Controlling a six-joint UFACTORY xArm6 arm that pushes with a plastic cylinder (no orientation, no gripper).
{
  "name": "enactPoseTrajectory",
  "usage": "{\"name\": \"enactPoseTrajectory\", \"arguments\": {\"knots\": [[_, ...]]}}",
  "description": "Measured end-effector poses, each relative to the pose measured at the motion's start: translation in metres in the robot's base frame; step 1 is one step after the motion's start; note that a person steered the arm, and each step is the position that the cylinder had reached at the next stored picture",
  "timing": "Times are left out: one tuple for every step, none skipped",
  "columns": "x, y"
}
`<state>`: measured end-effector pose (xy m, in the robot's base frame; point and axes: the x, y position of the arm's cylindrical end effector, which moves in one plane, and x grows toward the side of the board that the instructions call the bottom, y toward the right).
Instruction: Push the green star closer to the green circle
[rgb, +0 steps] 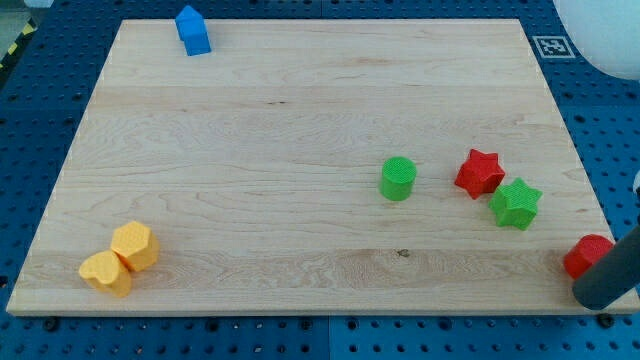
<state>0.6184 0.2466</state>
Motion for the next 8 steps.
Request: {"name": "enactPoseTrajectory", "arguments": {"knots": [[0.000,-0.026],[0.000,-0.070],[-0.016,-0.092],[-0.044,-0.087],[-0.044,-0.087],[-0.044,-0.089],[-0.044,-0.117],[-0.044,-0.165]]}}
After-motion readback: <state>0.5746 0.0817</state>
